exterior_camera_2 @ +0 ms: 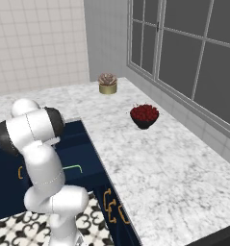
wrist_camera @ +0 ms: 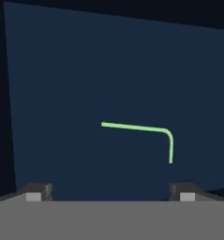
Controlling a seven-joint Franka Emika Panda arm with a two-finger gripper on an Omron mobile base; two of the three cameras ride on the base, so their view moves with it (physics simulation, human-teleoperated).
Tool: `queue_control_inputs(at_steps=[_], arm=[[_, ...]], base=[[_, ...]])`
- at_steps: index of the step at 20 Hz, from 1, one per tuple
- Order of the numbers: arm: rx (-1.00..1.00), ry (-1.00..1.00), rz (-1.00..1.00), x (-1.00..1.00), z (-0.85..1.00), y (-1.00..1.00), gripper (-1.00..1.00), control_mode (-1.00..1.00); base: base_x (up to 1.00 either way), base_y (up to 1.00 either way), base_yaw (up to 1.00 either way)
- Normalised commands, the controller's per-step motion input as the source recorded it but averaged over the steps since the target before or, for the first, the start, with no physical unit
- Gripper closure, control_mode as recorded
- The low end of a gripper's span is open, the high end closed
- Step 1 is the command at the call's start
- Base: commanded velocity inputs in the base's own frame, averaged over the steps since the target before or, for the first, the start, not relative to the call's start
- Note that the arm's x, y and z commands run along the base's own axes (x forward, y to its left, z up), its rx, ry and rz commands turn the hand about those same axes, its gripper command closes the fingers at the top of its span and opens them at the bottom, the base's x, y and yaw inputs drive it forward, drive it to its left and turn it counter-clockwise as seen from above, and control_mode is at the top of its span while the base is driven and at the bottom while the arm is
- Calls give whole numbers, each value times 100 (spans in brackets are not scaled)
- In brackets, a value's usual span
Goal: Take a straw from the drawer in front and place it inside the glass cup on the dining counter.
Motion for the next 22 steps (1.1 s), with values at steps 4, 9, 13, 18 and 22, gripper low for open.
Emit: queue_control_inputs(at_steps=[4,9,13,18,22], arm=[[11,33,3,68,-70,3,-100,-100],[6,28,2,43,-71,24,-100,-100],[1,10,4,1,-54,54,-100,-100],[0,-3,1,-21,-29,52,-100,-100],[0,-10,0,-44,-22,45,-100,-100]], base=[[0,0,0],[0,0,0],[0,0,0],[0,0,0],[0,0,0]])
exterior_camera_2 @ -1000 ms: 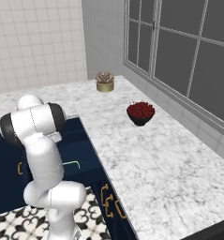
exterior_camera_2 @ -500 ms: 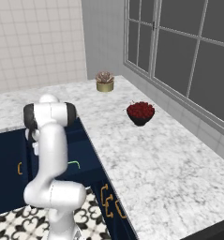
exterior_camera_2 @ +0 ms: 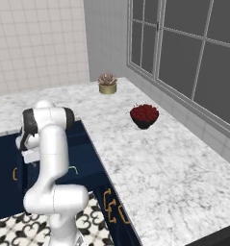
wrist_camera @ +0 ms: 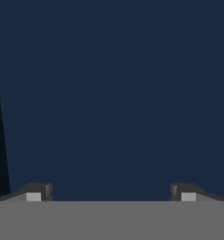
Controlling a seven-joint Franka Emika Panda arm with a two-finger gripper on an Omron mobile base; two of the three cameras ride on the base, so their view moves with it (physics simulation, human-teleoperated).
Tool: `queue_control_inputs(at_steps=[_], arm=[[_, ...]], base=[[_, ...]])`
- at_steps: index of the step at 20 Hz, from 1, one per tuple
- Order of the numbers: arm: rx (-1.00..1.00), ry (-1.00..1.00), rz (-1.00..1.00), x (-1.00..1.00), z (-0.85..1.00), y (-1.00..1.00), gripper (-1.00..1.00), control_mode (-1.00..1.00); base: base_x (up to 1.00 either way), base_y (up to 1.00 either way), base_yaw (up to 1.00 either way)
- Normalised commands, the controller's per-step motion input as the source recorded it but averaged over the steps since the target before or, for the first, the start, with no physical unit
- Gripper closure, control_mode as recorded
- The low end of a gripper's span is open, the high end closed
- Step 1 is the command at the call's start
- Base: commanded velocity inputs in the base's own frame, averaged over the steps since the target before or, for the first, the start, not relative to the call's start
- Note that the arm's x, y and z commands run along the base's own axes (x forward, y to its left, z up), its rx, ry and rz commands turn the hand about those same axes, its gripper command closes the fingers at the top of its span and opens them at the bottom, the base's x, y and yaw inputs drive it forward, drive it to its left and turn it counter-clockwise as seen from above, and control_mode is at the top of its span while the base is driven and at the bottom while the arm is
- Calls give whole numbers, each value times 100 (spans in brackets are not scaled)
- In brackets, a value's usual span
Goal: Take a straw from the drawer in front and place it inside the glass cup on the dining counter.
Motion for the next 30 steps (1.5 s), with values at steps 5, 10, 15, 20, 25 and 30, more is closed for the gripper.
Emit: queue_control_inputs(at_steps=[5,10,15,20,25,30], arm=[[0,-13,0,-72,-5,52,-100,-100],[0,-19,-1,-99,17,62,-100,-100],[0,-8,-10,-31,57,3,-100,-100],[1,0,-8,0,55,-90,-100,-100],[2,0,-3,12,27,-100,-100,-100],[1,0,-2,16,1,-53,-100,-100]], base=[[0,0,0],[0,0,0],[0,0,0],[0,0,0],[0,0,0],[0,0,0]])
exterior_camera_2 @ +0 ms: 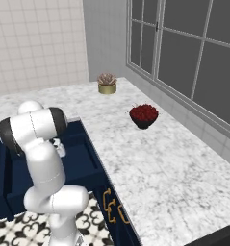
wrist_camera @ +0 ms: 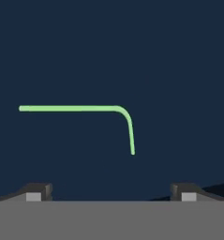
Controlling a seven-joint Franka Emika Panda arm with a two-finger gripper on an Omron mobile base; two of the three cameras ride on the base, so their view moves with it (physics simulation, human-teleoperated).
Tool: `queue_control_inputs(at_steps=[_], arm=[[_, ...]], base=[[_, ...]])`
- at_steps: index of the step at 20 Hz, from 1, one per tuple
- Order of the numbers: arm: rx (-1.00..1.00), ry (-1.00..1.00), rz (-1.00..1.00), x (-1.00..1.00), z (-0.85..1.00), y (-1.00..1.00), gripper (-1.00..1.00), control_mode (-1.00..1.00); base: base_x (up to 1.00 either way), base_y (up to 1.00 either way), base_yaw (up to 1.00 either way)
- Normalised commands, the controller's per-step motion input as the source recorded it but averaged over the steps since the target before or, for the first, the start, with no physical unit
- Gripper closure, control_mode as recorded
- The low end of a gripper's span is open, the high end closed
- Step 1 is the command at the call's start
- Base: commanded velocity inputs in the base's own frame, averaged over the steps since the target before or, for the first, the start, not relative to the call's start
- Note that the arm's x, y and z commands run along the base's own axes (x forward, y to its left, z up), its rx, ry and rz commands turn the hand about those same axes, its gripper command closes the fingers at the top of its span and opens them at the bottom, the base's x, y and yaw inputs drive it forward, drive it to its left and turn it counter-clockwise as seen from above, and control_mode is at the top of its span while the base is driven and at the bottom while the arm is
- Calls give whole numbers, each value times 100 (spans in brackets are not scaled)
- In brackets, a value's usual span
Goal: Take a straw from the drawer in front and place it inside the glass cup on the dining counter.
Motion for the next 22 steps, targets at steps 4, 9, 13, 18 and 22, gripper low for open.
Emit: queue_control_inputs(at_steps=[4,9,13,18,22], arm=[[0,0,-30,28,1,4,-100,-100],[0,2,-11,29,-4,-5,-100,-100],[1,0,20,0,-23,-16,-100,-100],[5,-1,31,0,-29,-12,-100,-100],[6,0,32,0,-35,-6,-100,-100]], base=[[0,0,0],[0,0,0],[0,0,0],[0,0,0],[0,0,0]])
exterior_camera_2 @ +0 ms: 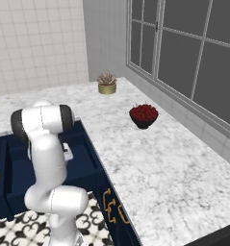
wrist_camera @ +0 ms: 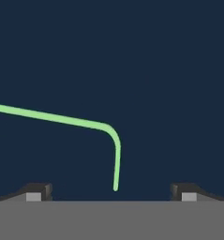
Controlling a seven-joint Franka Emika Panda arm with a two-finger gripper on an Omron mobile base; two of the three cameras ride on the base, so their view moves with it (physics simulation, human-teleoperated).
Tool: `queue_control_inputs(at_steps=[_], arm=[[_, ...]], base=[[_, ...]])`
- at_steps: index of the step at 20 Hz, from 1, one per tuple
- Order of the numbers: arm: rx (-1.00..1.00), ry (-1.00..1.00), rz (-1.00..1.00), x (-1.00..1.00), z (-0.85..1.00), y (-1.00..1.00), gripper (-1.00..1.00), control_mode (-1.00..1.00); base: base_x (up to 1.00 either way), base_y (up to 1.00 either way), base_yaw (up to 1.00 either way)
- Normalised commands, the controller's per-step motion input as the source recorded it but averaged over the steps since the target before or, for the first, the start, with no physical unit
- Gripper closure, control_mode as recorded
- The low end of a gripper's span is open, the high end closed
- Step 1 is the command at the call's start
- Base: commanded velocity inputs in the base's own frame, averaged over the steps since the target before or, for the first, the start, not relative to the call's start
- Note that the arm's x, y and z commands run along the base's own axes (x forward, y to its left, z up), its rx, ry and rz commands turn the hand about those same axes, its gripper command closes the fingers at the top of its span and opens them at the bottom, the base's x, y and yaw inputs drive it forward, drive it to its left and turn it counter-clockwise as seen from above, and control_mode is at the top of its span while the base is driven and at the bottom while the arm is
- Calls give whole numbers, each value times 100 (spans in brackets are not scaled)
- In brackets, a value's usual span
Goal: Take a straw from the drawer in front and place it inside the glass cup on the dining counter.
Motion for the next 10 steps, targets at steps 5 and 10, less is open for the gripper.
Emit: queue_control_inputs(at_steps=[5,10], arm=[[1,-1,19,0,-31,0,-100,-100],[0,-10,11,0,-25,0,-100,-100]], base=[[0,0,0],[0,0,0]])
